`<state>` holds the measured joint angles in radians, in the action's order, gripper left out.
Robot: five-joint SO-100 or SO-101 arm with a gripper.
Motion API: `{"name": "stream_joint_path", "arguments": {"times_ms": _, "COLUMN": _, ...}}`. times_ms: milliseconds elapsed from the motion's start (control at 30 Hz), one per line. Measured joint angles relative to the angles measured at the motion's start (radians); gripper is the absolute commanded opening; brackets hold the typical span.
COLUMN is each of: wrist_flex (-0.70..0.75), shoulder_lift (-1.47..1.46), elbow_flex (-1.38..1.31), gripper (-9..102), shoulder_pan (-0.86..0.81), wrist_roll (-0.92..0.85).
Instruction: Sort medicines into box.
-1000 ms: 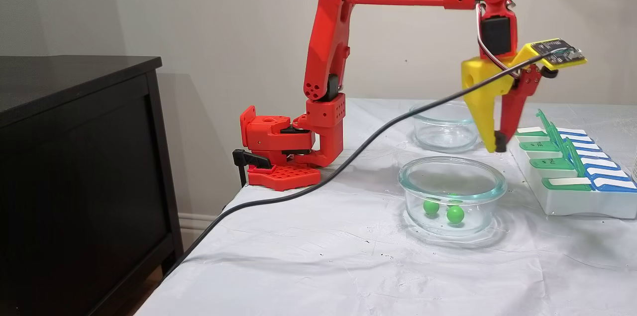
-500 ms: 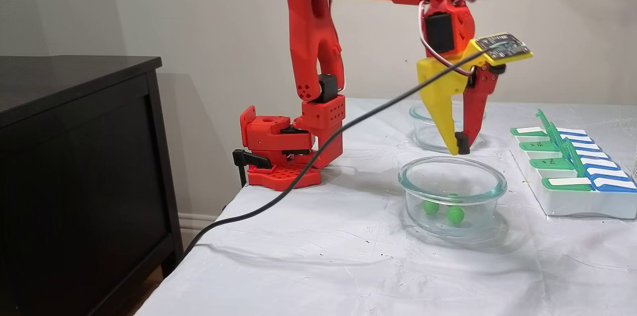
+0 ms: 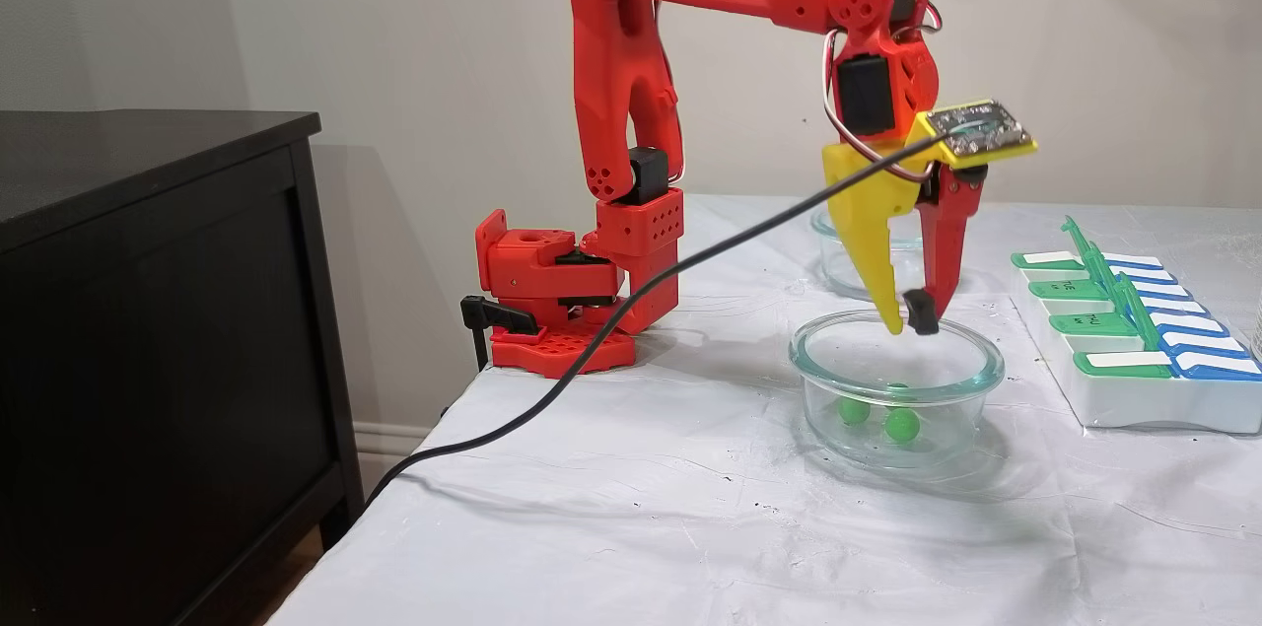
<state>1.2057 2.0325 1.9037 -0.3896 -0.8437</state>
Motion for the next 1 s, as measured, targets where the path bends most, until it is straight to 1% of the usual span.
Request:
{"name": "stream_joint_path", "arguments": {"times_ms": 467, "wrist_flex": -0.041, "shoulder_lift": -0.057, "elbow_flex": 0.058, "gripper": 14, "shoulder_pan": 0.006, "wrist_roll": -0.04}}
{"name": "stream_joint_path", "arguments": {"times_ms": 700, "wrist_flex": -0.041, "shoulder_lift": -0.074, "elbow_flex": 0.058, "gripper": 19, "shoulder_pan": 0.021, "wrist_roll": -0.077}}
{"name": "stream_joint_path", "arguments": {"times_ms": 1000, "wrist_flex": -0.037, "shoulder_lift": -0.074, "elbow_flex": 0.058, "gripper": 18, "shoulder_pan": 0.021, "wrist_roll": -0.127}}
